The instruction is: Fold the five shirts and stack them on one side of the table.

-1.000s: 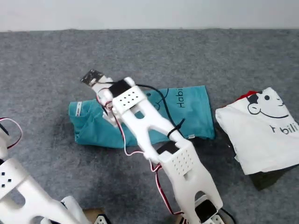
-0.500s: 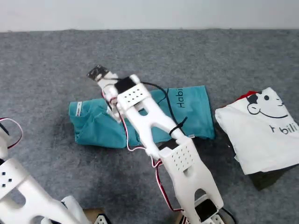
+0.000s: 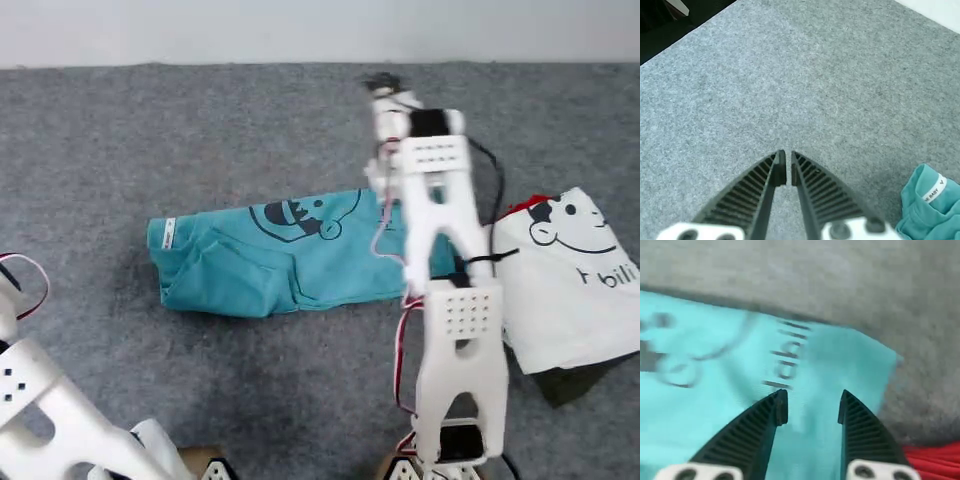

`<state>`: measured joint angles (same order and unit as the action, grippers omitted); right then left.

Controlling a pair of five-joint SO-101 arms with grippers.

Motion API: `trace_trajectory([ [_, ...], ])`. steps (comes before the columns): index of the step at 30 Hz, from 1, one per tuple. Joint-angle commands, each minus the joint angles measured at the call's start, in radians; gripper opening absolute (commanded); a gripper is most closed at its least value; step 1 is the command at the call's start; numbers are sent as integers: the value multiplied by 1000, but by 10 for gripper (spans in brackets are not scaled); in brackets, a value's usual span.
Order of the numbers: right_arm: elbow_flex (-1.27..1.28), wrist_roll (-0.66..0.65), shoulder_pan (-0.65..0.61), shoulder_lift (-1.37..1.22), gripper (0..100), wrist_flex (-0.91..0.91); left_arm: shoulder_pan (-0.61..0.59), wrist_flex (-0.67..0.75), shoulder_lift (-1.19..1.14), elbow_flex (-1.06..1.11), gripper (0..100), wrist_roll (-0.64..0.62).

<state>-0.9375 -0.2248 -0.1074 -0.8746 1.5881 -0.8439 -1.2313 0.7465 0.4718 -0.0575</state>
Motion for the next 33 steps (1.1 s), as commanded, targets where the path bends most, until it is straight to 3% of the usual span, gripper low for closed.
trace_trajectory([
  [1,-38,-2,54,-15,176,2,6,-3,8,-4,29,-6],
  [12,-40,-2,85,-122,176,-15,6,-3,8,-4,29,-6],
  [24,-38,-8,182,-70,176,-5,6,-3,8,-4,29,-6],
  [33,-38,-9,125,-208,173,-30,6,-3,6,-2,29,-6],
])
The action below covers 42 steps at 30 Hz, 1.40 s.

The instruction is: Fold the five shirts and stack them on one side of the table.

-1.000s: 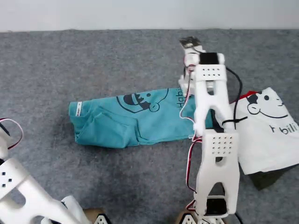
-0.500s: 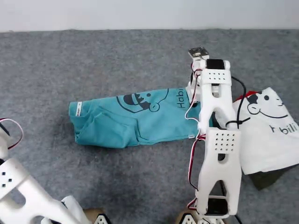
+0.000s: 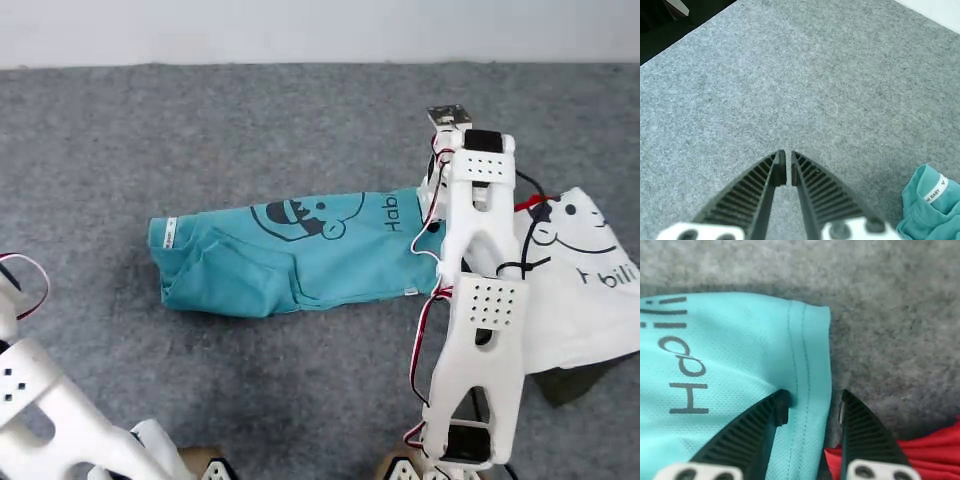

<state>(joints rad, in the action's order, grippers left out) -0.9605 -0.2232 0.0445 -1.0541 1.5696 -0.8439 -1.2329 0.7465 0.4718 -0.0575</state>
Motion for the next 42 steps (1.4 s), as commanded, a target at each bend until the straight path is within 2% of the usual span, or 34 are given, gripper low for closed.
trace_trajectory([
  [1,-15,-11,-36,-41,156,-12,6,-2,6,-2,29,-6],
  [5,-17,-58,-74,-62,11,-13,6,-2,6,-2,29,-6],
  [6,-17,-68,-85,-64,7,-13,6,-2,6,-2,29,-6],
  [12,-48,-69,-127,-54,10,-4,6,5,6,28,29,-5],
  [22,-474,-66,-131,-56,10,225,5,5,6,27,29,-5],
  [26,-552,-66,-139,-56,10,226,3,5,8,27,29,-5],
  [42,-551,-34,-449,-58,10,229,2,5,8,27,29,-5],
])
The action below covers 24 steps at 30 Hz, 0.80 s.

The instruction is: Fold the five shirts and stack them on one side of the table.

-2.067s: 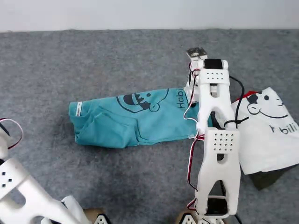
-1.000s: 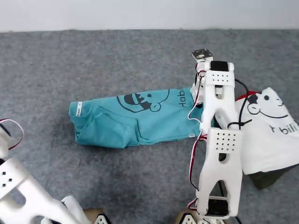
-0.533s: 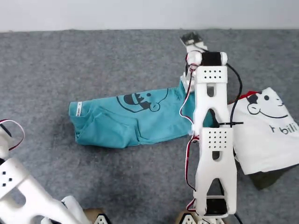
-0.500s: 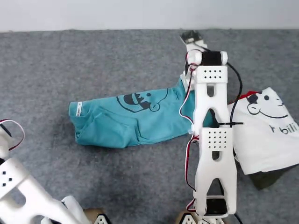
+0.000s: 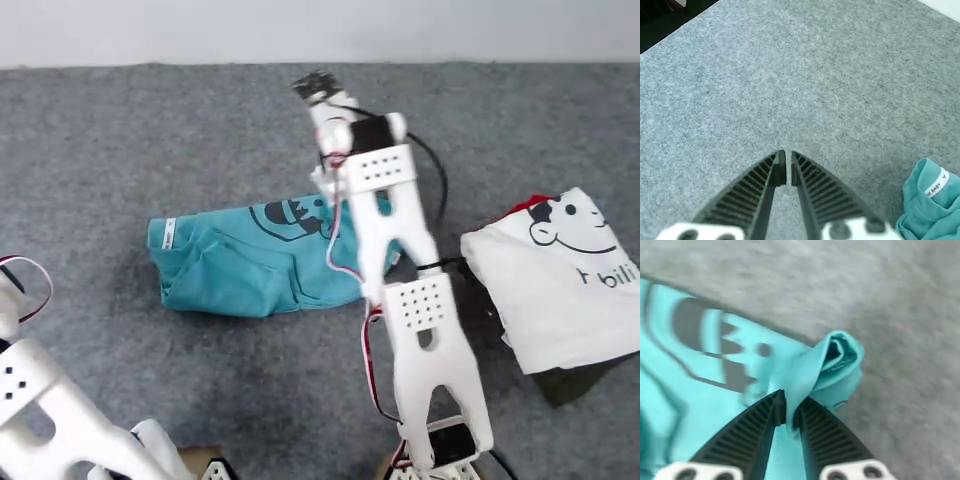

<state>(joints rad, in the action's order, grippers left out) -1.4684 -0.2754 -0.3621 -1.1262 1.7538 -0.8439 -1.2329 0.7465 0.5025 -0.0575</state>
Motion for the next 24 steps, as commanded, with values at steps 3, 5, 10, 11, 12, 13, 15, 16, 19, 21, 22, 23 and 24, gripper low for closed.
trace_trajectory([
  [3,-43,18,-81,15,10,45,2,5,8,-4,29,-5],
  [5,-43,20,-104,15,10,45,2,5,8,-4,29,-5],
  [10,-48,20,-196,16,10,44,2,5,8,-4,29,-5],
  [11,-48,21,-216,16,10,44,2,5,8,-4,29,-5],
  [12,-49,21,-237,16,10,44,2,5,8,-4,29,-5],
  [13,-51,21,-257,16,10,44,2,5,8,-5,29,-5],
  [15,-51,21,-292,18,10,41,2,5,8,-8,29,-5],
  [16,-51,29,-309,18,10,41,2,5,8,-8,29,-5],
  [19,-52,51,-348,18,10,38,2,5,8,-8,29,-5],
  [21,-52,54,-364,18,10,33,2,3,8,-8,29,-5],
  [22,-52,54,-369,18,10,28,2,3,8,-8,29,-5],
  [23,-52,54,-371,18,10,18,2,3,8,-8,29,-5],
  [24,-52,55,-371,18,10,7,2,3,8,-8,29,-5],
])
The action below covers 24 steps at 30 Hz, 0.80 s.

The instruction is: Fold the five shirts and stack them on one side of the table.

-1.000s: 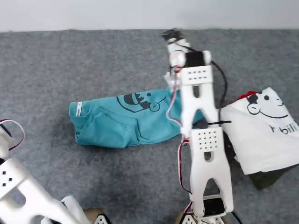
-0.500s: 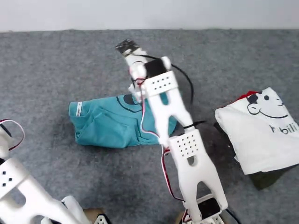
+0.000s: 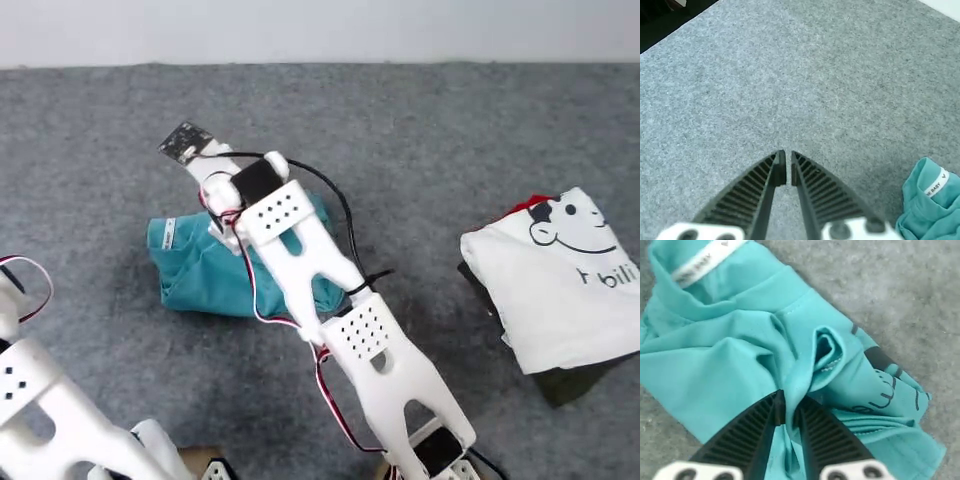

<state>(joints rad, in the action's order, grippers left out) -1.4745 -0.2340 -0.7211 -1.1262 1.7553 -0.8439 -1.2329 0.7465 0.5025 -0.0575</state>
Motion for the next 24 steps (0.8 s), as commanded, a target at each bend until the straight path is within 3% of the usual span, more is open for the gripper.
trace_trajectory([
  [1,-46,14,-16,19,10,-5,2,3,8,-8,29,-5],
  [24,-43,43,-171,53,10,-125,3,-2,8,-8,29,-5],
])
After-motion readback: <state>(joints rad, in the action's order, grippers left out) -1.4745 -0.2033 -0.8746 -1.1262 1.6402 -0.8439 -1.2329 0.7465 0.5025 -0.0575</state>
